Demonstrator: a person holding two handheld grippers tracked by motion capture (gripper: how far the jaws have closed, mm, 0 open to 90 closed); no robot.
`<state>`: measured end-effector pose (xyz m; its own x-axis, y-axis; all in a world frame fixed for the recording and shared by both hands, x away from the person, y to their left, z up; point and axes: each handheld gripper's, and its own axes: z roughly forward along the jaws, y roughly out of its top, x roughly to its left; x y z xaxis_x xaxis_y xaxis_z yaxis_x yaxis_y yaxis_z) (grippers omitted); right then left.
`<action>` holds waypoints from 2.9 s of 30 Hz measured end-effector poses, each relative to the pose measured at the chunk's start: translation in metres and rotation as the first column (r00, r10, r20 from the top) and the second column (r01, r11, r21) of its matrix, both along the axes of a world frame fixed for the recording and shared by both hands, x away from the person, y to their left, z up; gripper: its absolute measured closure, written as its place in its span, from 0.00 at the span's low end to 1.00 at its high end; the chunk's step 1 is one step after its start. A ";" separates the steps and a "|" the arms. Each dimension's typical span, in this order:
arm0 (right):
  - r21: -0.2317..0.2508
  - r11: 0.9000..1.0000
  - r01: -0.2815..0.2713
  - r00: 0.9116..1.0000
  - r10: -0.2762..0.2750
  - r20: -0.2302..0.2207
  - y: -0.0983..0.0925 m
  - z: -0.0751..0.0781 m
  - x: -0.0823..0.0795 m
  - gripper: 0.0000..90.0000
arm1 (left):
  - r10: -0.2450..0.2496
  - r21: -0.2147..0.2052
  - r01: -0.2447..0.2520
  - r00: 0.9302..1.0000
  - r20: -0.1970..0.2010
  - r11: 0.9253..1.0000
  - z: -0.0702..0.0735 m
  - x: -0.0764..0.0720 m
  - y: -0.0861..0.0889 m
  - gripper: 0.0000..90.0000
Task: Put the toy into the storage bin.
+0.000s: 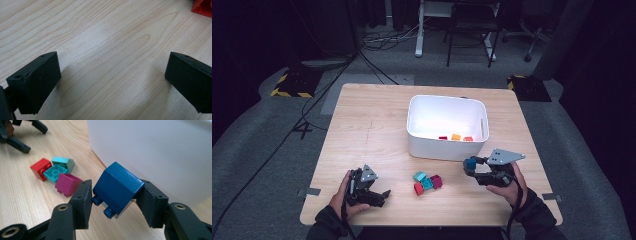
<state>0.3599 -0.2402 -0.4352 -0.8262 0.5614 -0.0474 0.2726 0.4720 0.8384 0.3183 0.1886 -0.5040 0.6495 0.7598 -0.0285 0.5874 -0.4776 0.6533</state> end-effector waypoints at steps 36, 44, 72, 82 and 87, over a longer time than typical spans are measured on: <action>0.017 0.999 0.032 0.995 -0.034 0.092 -0.011 0.064 0.003 0.53 | 0.000 0.000 0.000 1.000 0.000 1.000 0.000 0.000 0.000 0.01; 0.018 0.999 0.033 0.993 -0.035 0.109 -0.009 0.076 0.007 0.53 | 0.000 0.000 0.000 1.000 0.000 1.000 0.000 0.000 0.000 0.01; 0.053 0.995 0.083 0.991 -0.088 0.105 0.000 0.098 0.043 0.53 | 0.000 -0.001 0.000 1.000 0.001 1.000 0.000 0.000 0.000 0.01; 0.054 0.994 0.095 0.991 -0.099 0.088 0.011 0.094 0.057 0.53 | 0.001 -0.001 -0.001 1.000 0.001 1.000 0.000 0.000 0.000 0.01; 0.044 0.994 0.105 0.990 -0.108 0.086 0.016 0.093 0.064 0.53 | 0.001 -0.001 -0.001 1.000 0.002 1.000 0.000 0.000 0.000 0.01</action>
<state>0.4241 -0.2242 -0.3425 -0.7550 0.6489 -0.0939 0.2438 0.4108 0.8785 0.3183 0.1885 -0.5041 0.6490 0.7603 -0.0281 0.5868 -0.4767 0.6546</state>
